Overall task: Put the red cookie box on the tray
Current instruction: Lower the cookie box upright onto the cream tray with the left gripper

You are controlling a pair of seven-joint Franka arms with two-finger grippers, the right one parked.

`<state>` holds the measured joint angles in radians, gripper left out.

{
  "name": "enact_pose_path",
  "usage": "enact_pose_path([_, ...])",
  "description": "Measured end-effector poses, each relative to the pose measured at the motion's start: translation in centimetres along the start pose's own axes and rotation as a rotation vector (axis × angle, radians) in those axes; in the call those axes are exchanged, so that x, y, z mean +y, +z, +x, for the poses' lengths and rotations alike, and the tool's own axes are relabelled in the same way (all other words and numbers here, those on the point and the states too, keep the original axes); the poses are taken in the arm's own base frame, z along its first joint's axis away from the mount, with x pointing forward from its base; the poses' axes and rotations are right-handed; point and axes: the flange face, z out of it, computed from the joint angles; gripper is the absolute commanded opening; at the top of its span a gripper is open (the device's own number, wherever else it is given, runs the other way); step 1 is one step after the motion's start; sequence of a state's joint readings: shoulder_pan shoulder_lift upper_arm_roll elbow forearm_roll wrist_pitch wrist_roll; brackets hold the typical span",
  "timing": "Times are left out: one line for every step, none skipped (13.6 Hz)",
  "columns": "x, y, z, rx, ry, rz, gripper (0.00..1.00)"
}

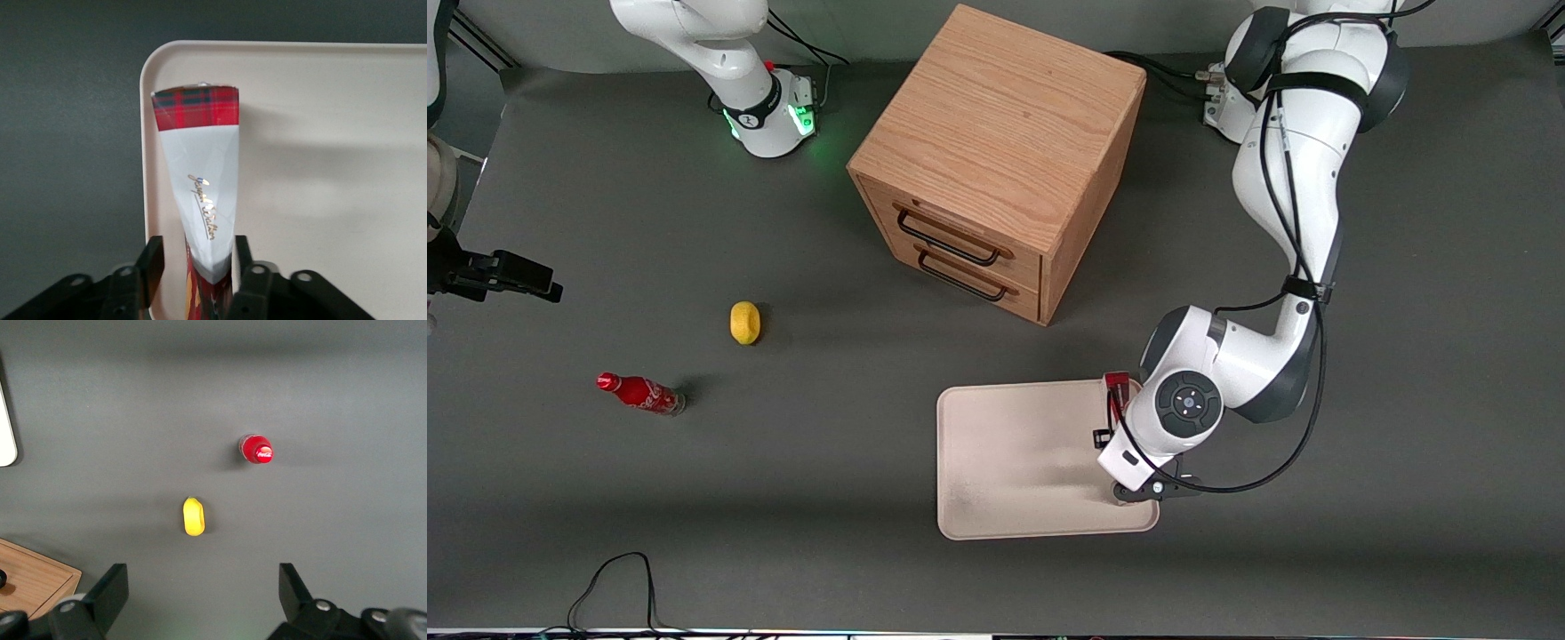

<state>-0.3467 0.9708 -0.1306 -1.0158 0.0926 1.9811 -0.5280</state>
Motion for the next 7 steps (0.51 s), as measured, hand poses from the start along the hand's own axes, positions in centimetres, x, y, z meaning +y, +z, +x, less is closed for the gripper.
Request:
enact_pose_path([0.01, -0.09, 0.04, 0.002, 0.000, 0.000, 1.00])
enact_pose_path([0.01, -0.16, 0.06, 0.003, 0.000, -0.001, 1.00])
enact_pose_path([0.01, -0.20, 0.08, 0.004, 0.000, -0.001, 1.00])
enact_pose_path([0.00, -0.22, 0.10, 0.005, 0.000, -0.001, 1.00])
enact_pose_path([-0.02, -0.24, 0.12, 0.005, 0.000, 0.000, 1.00])
enact_pose_path([-0.06, -0.28, 0.15, 0.006, -0.001, 0.001, 1.00])
enact_pose_path([-0.13, -0.40, 0.20, 0.007, -0.001, 0.004, 1.00])
